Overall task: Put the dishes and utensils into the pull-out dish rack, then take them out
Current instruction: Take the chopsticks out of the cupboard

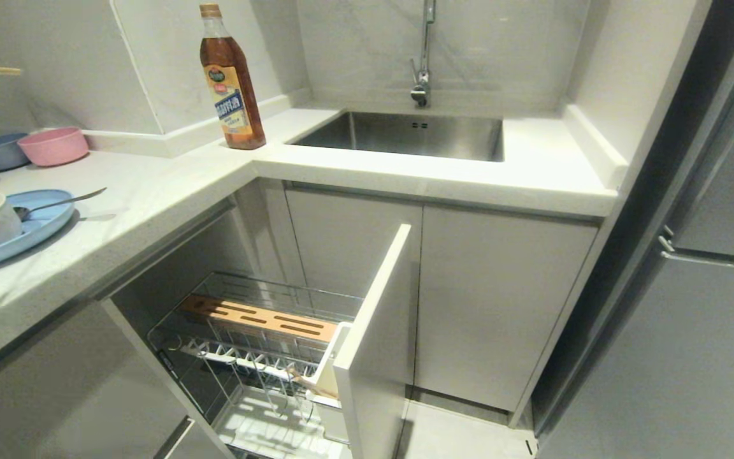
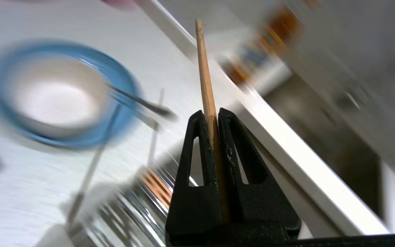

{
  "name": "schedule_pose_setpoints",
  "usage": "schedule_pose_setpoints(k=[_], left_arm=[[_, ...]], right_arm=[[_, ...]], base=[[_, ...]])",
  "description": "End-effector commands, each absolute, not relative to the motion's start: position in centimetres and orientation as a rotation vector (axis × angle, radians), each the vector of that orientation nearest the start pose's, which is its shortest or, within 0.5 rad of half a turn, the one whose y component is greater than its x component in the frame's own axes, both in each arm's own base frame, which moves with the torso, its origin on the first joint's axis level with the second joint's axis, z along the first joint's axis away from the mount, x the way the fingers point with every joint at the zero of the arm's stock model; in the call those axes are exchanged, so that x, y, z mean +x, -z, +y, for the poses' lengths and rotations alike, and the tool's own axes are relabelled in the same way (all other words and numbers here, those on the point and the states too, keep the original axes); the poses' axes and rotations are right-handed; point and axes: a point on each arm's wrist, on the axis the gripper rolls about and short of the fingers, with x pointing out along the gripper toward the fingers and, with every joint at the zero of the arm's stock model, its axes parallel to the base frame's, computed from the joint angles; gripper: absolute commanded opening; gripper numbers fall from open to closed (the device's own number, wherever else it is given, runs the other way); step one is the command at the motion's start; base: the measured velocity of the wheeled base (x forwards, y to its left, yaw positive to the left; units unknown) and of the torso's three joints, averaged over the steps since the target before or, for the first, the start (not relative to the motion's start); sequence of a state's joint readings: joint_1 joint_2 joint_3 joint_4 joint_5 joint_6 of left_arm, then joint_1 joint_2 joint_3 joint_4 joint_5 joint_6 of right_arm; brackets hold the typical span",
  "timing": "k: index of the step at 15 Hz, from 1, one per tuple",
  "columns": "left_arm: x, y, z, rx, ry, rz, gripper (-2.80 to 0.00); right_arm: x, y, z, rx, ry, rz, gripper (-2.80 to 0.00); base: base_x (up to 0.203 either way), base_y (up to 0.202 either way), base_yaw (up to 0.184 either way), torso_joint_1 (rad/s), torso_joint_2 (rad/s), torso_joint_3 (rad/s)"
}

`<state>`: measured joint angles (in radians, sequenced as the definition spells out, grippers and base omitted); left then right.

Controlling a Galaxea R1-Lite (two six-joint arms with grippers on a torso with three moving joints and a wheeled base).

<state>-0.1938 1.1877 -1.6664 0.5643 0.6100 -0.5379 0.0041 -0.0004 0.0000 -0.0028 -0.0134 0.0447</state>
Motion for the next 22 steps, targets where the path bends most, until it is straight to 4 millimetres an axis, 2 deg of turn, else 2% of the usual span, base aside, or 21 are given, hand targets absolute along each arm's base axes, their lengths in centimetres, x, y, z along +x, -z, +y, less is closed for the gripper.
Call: schedule_pose_setpoints(k=[1,3,5,9,13,17,22], left_arm=[[10.4,-41.7,1.0,-0.495,-0.581,-0.095,-2.8],[11.0,-41.2,2.7,-0.467,-0.726,-0.176,-2.8],[12.0,-39.8,3.9,-0.435,-0.796,-0.228,-2.8],[13.7,-35.5,4.8,-0.409,-0.784,-0.231,-2.8],[15.1,-32.5,6.0,-0.405,-0.762,-0.237,-2.8],[16.4,-31.4,6.7,-0.407,-0.767,-0.199,-2.8],[19.0,-29.7,7.6,-0.438,-0.782,-0.138,-2.8]], right_arm=[[-2.3,-7.6,0.0,0.045,0.009,-0.003,-2.8],[-2.3,-7.6,0.0,0.045,0.009,-0.003,-2.8],[-2.3,-7.6,0.0,0.045,0.009,-0.003,-2.8],[-2.3,-7.6,0.0,0.045,0.009,-0.003,-2.8],[-2.3,-7.6,0.0,0.045,0.009,-0.003,-2.8],[-2.3,-7.6,0.0,0.045,0.009,-0.003,-2.8],[-2.3,-7.6,0.0,0.045,0.008,-0.003,-2.8]], base=[[0.0,0.0,0.0,0.0,0.0,0.0],[0.0,0.0,0.0,0.0,0.0,0.0],[0.0,0.0,0.0,0.0,0.0,0.0],[0.0,0.0,0.0,0.0,0.0,0.0],[0.0,0.0,0.0,0.0,0.0,0.0],[0.0,0.0,0.0,0.0,0.0,0.0],[0.0,0.0,0.0,0.0,0.0,0.0]])
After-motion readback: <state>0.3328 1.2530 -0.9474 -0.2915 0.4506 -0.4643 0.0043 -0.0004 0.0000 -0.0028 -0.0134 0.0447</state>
